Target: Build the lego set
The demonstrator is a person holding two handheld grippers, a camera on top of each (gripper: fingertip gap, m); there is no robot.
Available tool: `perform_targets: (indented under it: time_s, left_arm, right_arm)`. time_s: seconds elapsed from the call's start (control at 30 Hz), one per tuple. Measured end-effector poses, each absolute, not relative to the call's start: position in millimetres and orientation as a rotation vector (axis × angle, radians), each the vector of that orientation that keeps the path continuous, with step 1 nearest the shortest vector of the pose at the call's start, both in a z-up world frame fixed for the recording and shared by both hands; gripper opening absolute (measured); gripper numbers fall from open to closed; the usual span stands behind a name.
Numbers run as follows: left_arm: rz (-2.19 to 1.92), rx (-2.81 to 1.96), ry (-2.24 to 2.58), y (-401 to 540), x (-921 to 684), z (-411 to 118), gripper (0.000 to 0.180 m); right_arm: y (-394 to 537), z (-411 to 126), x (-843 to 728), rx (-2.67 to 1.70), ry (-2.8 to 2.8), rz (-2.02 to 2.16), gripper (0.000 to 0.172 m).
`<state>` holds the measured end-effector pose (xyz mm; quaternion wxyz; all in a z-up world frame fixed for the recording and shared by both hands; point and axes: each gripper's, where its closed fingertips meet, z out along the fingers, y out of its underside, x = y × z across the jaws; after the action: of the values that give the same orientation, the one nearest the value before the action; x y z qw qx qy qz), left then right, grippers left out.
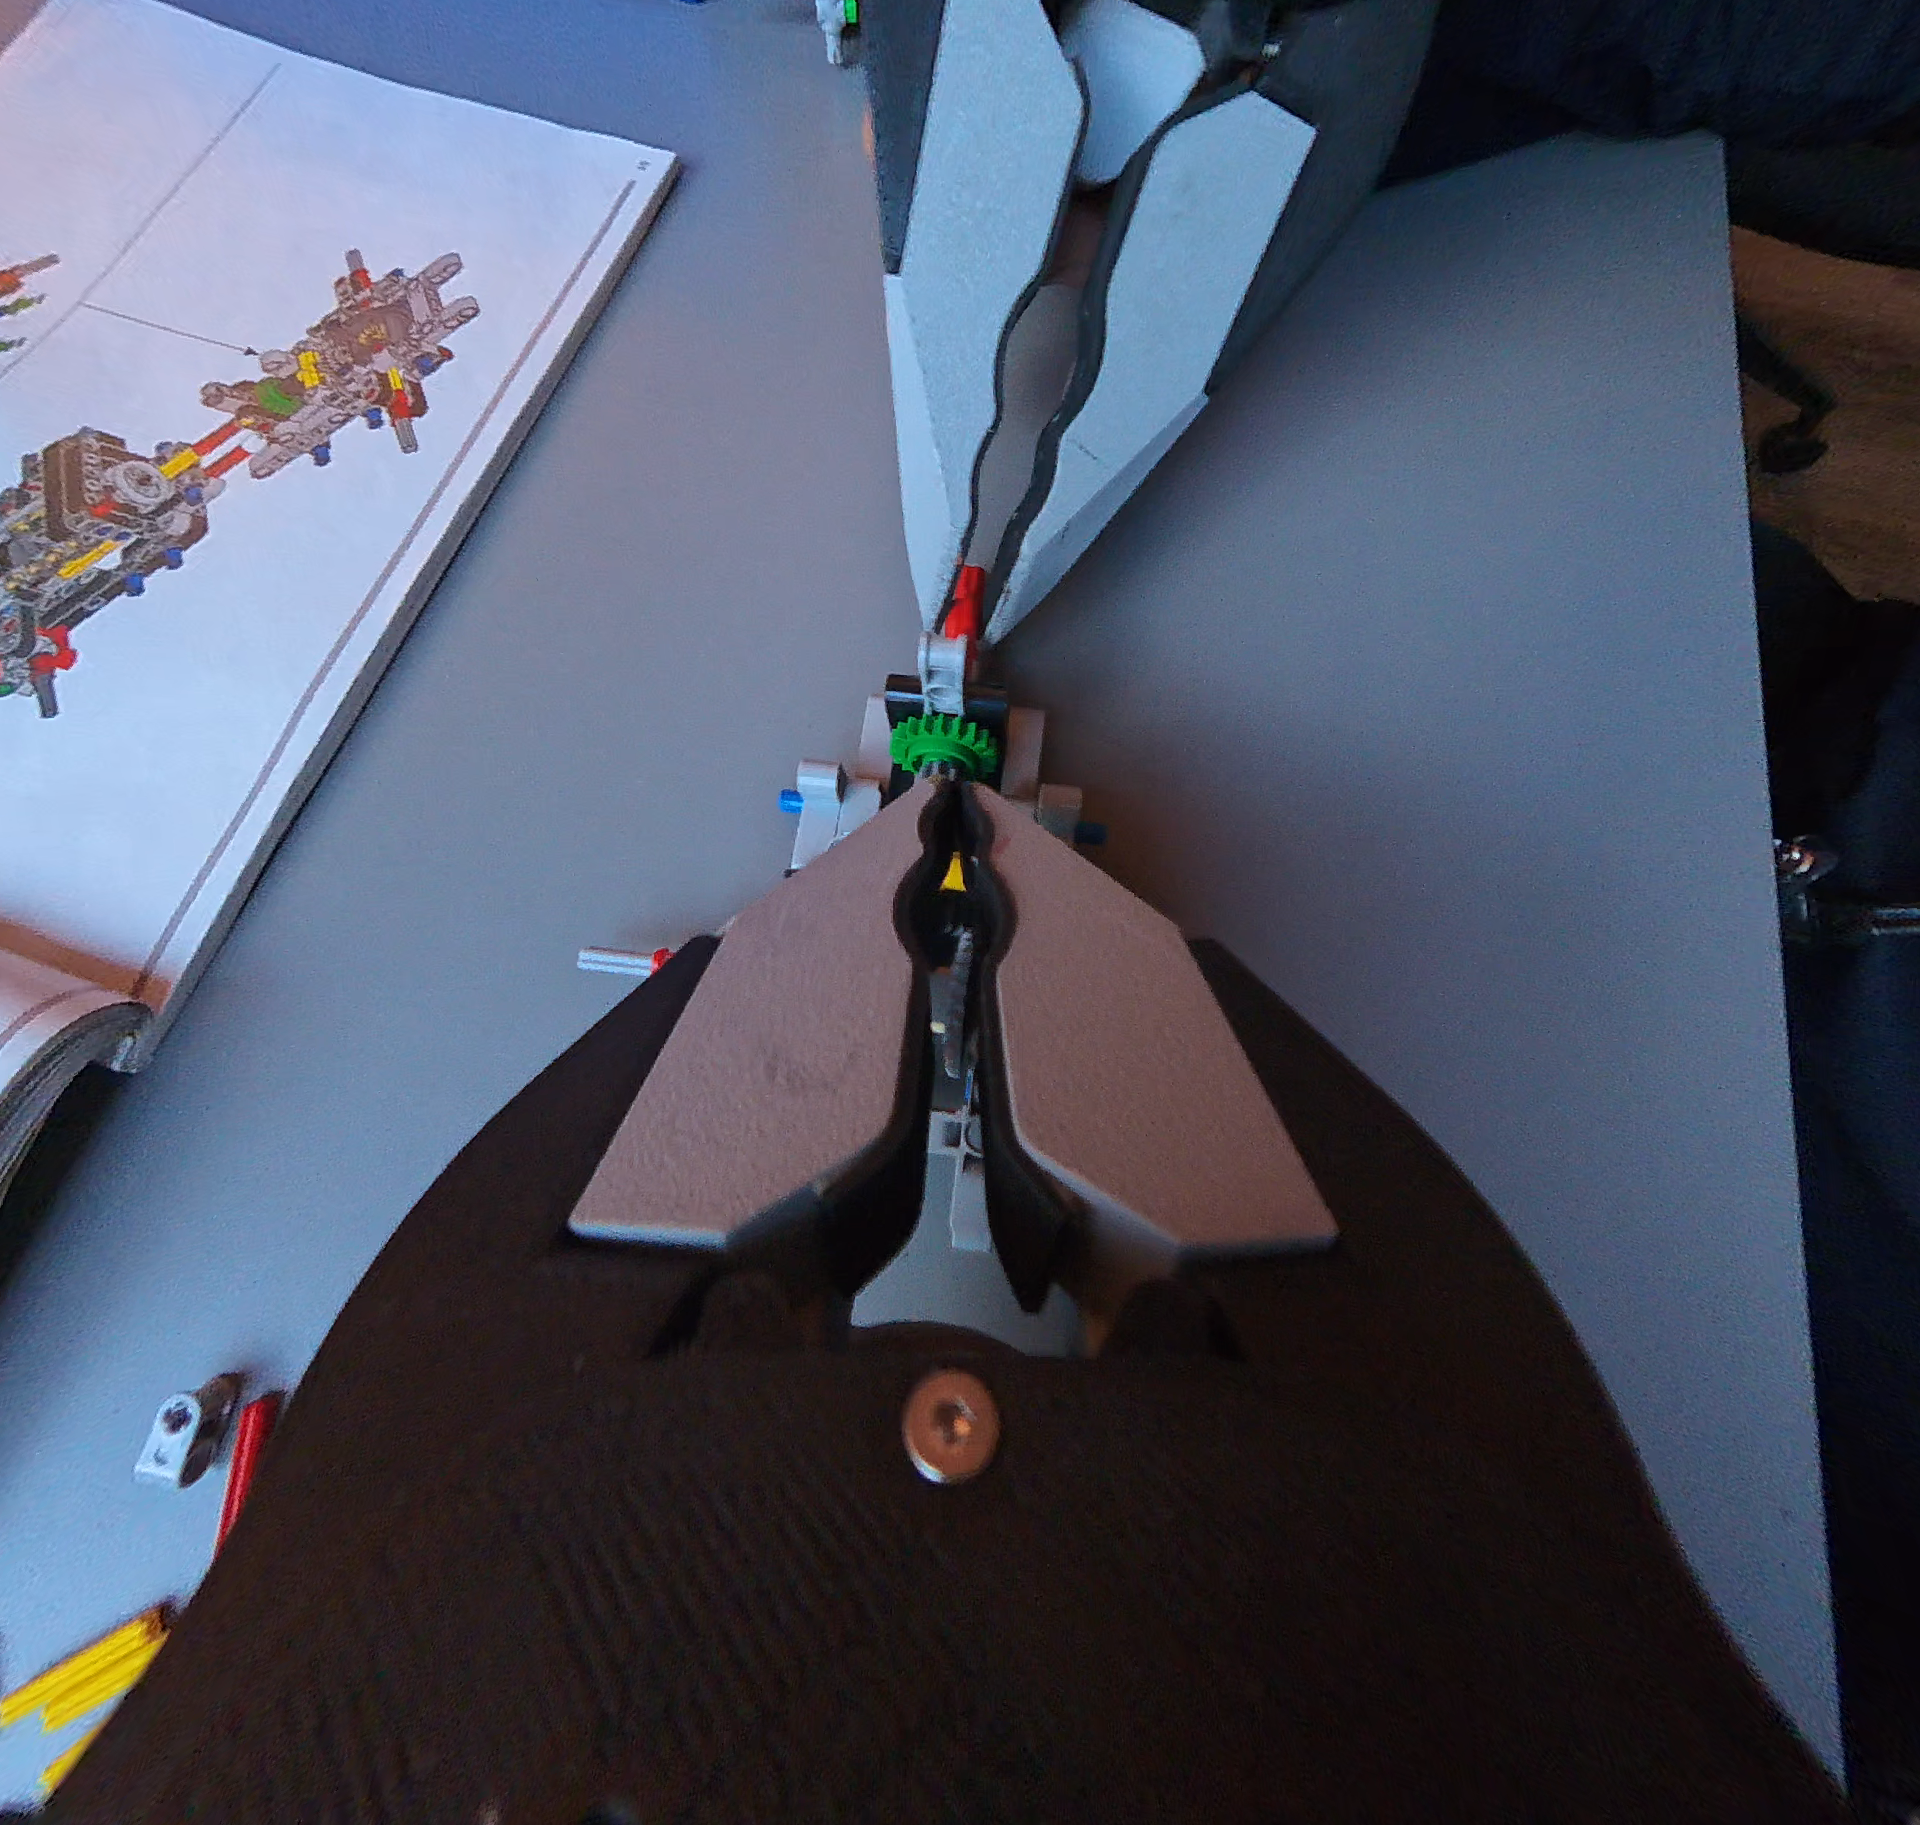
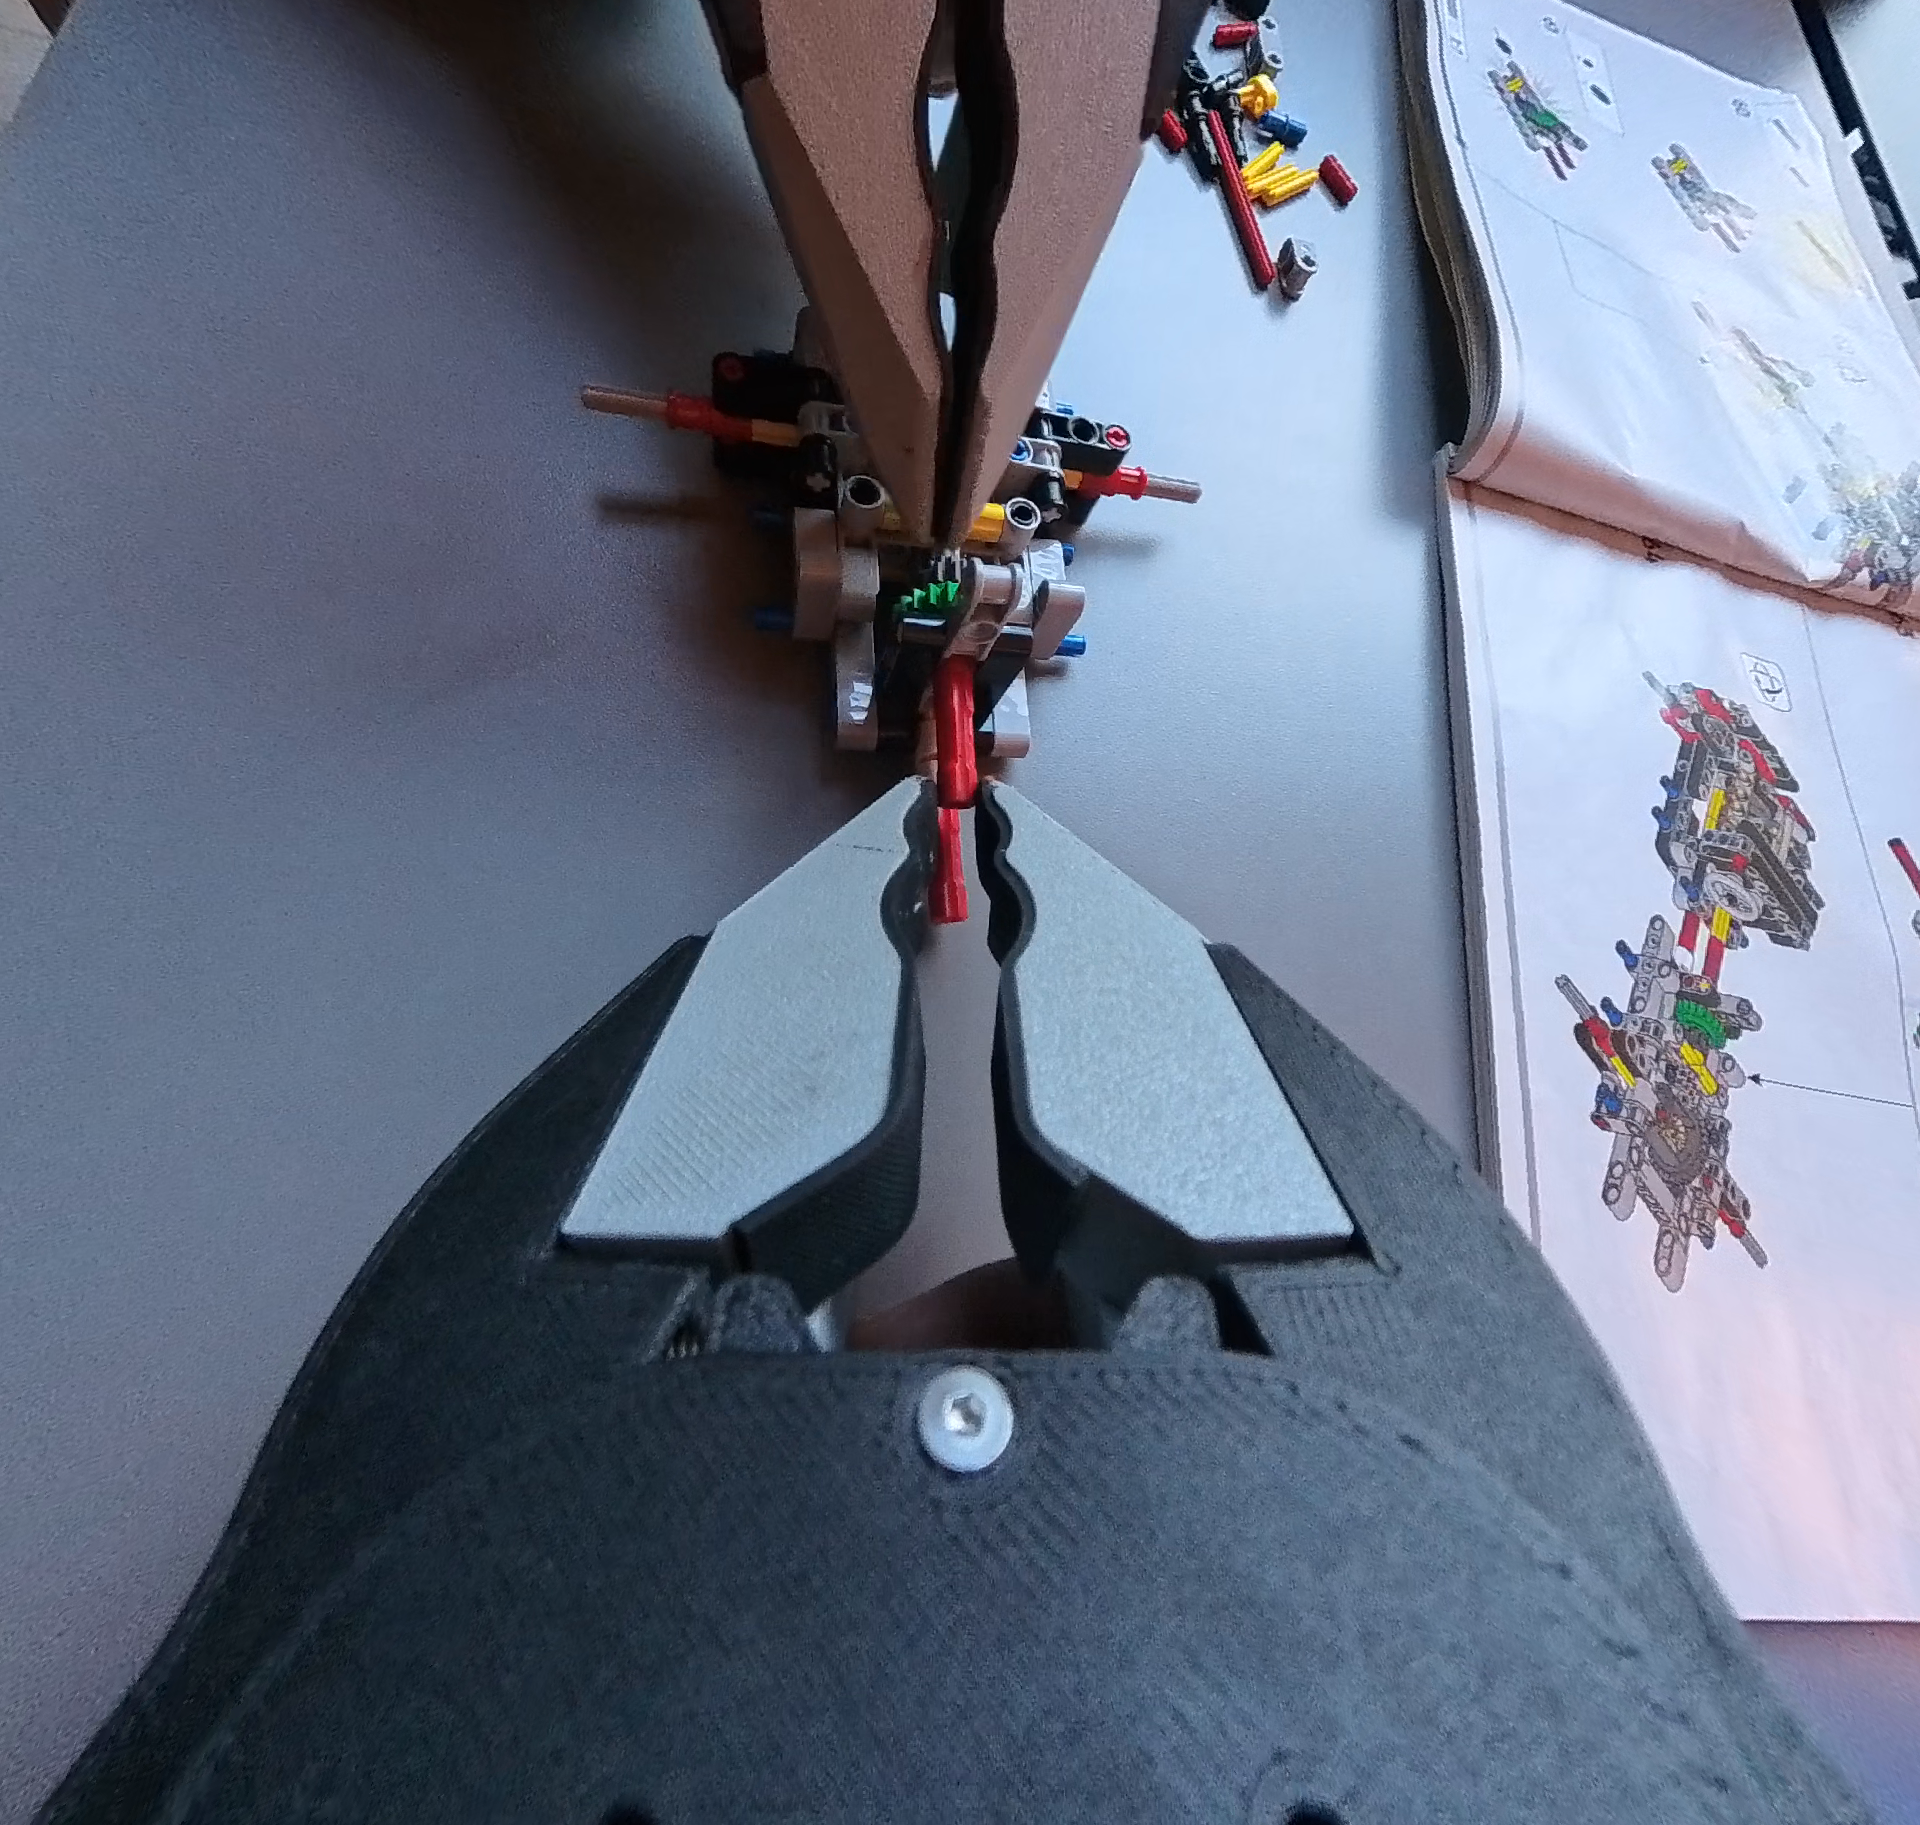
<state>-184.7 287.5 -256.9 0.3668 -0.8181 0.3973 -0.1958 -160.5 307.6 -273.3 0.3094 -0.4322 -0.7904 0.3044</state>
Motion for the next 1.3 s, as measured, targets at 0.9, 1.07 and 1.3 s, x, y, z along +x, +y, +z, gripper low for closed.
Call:
perform_targets:
  time_s: [0.9, 1.07, 1.3]
  left_arm:
    - [-0.459, -2.158, 1.004, 288.7, -189.1, -262.9, 0.001]
    - [-0.444, -2.156, 1.016, 288.6, -188.1, -263.4, 0.001]
    - [-0.457, -2.165, 1.002, 288.6, -187.8, -264.1, 0.000]
  right_arm:
    - [309.5, -271.6, -157.5, -1.172, -2.087, 0.828, 0.003]
    - [308.7, -271.3, -157.2, -1.215, -2.073, 0.913, 0.003]
    - [305.8, -266.8, -160.9, -1.260, -2.042, 1.009, 0.003]
